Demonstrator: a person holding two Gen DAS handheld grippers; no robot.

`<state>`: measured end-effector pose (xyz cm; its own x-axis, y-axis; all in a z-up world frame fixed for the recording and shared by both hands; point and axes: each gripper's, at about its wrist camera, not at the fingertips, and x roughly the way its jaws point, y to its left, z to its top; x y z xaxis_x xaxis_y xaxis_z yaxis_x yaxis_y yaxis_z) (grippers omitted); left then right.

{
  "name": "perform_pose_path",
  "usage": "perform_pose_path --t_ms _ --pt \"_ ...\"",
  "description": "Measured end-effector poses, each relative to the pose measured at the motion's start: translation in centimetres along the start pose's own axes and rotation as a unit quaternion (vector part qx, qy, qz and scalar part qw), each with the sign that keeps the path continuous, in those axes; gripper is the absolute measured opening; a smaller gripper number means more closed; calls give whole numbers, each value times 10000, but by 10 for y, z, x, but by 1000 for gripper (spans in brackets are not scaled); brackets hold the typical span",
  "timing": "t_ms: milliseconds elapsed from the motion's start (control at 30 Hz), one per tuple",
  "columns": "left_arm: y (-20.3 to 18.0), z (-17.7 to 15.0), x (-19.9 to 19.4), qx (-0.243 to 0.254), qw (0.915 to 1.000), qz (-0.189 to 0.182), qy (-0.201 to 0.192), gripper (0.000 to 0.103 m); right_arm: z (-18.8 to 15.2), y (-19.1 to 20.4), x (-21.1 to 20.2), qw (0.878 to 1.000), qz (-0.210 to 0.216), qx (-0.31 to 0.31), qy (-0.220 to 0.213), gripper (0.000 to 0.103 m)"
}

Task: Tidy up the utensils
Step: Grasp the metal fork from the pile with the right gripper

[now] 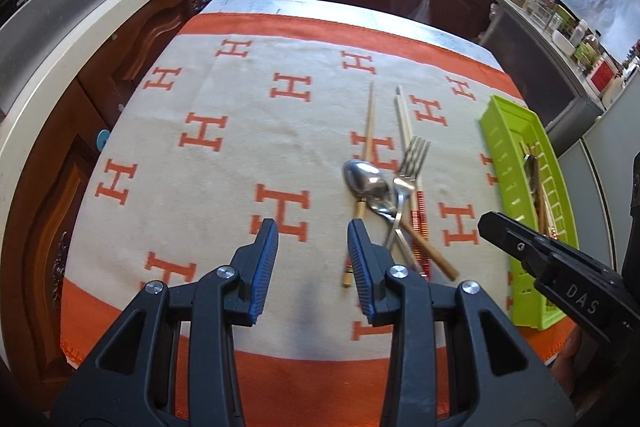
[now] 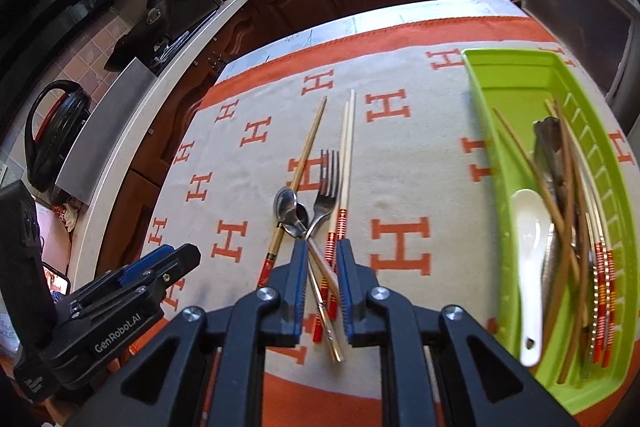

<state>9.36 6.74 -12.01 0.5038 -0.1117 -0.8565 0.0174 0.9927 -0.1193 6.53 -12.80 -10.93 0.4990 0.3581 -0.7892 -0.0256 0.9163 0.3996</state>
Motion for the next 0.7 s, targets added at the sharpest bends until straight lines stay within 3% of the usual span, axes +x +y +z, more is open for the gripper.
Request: perform_pose_path --t_ms 267,700 --pt "32 -5 32 -289 9990 -59 345 33 9 0 40 9988 253 268 330 16" --pt "41 -1 65 -336 9977 -194 555 33 11 -3 79 9960 364 539 605 15"
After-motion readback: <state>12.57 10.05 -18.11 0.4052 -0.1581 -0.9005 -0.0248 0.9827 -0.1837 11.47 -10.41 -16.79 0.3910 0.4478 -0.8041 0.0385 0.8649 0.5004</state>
